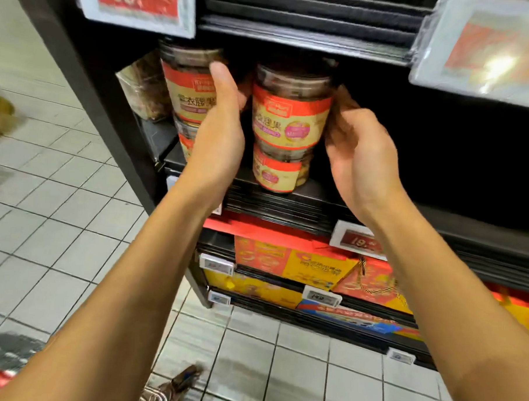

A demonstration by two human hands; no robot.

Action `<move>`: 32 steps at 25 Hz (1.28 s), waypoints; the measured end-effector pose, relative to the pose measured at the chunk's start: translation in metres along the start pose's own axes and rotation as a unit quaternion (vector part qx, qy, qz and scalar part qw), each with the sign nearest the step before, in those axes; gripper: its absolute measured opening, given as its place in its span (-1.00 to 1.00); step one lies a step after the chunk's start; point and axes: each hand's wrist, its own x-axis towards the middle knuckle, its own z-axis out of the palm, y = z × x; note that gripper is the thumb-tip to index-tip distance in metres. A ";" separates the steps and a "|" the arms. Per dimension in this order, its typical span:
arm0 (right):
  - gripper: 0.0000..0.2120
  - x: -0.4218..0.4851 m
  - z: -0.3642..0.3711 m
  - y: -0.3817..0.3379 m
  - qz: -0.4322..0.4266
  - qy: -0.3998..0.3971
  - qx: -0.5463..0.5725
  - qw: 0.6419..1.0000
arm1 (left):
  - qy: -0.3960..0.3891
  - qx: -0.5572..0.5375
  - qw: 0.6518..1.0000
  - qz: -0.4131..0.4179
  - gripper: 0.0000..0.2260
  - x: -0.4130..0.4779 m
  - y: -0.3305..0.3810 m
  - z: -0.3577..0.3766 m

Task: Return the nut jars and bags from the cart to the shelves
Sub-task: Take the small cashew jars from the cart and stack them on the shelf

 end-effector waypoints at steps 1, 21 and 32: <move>-0.67 0.003 -0.003 0.002 0.002 0.015 -0.004 1.000 | -0.020 0.013 1.000 -0.001 -0.20 0.001 -0.005 -0.001; -0.68 0.014 -0.004 0.043 0.032 0.017 -0.089 0.995 | -0.053 0.019 0.998 0.021 -0.62 -0.027 -0.023 -0.005; -0.79 -0.112 0.041 -0.002 0.084 -0.061 -0.224 0.969 | 0.132 -0.103 0.978 -0.126 -0.78 -0.166 0.029 -0.044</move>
